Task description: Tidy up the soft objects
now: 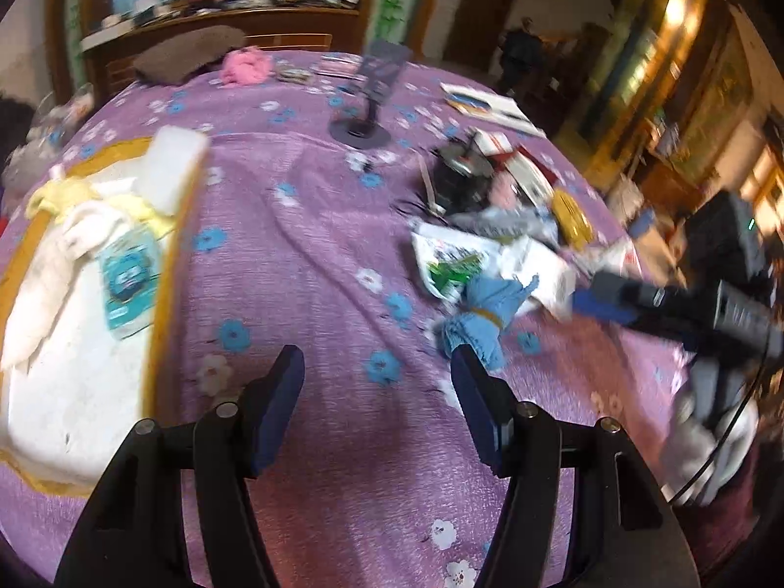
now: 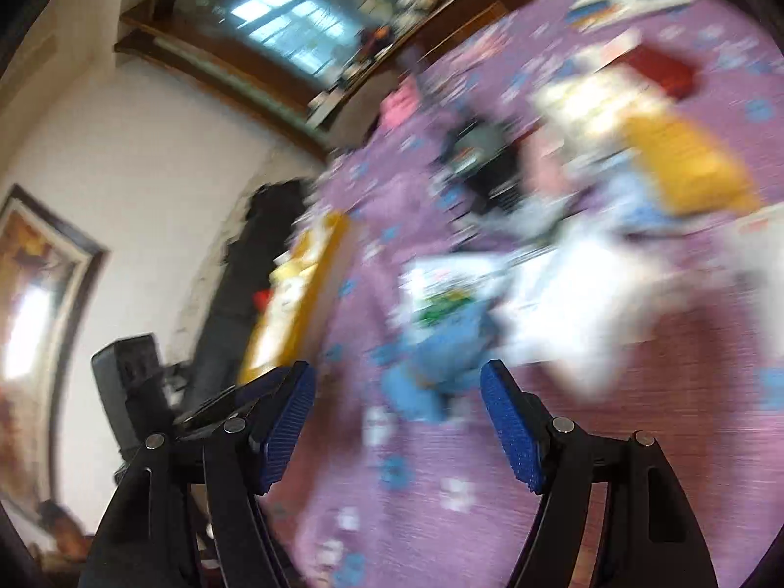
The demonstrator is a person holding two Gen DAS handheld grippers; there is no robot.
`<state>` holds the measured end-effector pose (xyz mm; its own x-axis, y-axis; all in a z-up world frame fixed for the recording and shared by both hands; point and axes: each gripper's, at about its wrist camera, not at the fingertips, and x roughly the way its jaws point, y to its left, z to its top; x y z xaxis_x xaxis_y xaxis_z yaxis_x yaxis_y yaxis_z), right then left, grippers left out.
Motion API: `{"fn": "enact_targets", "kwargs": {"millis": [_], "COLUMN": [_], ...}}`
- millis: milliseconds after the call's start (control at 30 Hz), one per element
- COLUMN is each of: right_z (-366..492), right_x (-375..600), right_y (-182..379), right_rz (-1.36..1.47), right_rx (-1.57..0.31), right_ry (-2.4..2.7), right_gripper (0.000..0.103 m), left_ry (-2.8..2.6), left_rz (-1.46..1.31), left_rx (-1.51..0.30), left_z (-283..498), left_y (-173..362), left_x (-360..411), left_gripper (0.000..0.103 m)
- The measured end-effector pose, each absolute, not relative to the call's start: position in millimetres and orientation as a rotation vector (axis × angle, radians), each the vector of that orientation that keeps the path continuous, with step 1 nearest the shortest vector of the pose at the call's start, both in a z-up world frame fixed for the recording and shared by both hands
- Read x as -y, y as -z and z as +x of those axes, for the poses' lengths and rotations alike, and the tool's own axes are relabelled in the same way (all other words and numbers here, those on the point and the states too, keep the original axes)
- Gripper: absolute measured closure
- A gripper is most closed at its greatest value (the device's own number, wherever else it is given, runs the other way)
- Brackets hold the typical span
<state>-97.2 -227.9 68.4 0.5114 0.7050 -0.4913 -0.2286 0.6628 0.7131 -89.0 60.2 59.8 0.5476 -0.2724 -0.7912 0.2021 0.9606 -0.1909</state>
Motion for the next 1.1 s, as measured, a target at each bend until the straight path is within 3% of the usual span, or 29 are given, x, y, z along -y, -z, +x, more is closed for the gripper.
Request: {"fn": "enact_targets", "kwargs": {"millis": [333, 633, 667, 700, 767, 933, 1100], "right_z": [-136.3, -91.1, -77.8, -67.1, -48.6, -12.3, 1.5], "right_x": [349.0, 296.7, 295.1, 288.7, 282.6, 274.8, 259.6], "right_y": [-81.7, -100.3, -99.7, -95.2, -87.2, -63.1, -58.1], "right_rz": [0.571, 0.357, 0.355, 0.351, 0.338, 0.306, 0.267], "right_rx": [-0.798, -0.852, -0.86, -0.868, -0.887, -0.954, -0.944], "right_ry": [-0.184, -0.167, -0.164, -0.161, -0.15, -0.139, -0.141], "right_gripper": [0.032, 0.032, 0.032, 0.032, 0.03, 0.03, 0.054], "left_ry": [0.368, 0.408, 0.402, 0.396, 0.414, 0.443, 0.466], "left_rz": [0.175, 0.249, 0.252, 0.239, 0.189, 0.074, 0.02], "left_rx": [-0.945, -0.952, -0.961, -0.965, -0.988, -0.981, -0.954], "left_z": [-60.4, -49.8, -48.4, -47.3, -45.1, -43.2, -50.7], "left_y": [-40.0, -23.9, -21.4, -19.9, -18.0, -24.1, -36.3], "left_x": [12.6, 45.0, 47.1, 47.0, 42.8, 26.5, 21.0], "left_gripper": [0.042, 0.043, 0.046, 0.059, 0.073, 0.078, 0.078]}}
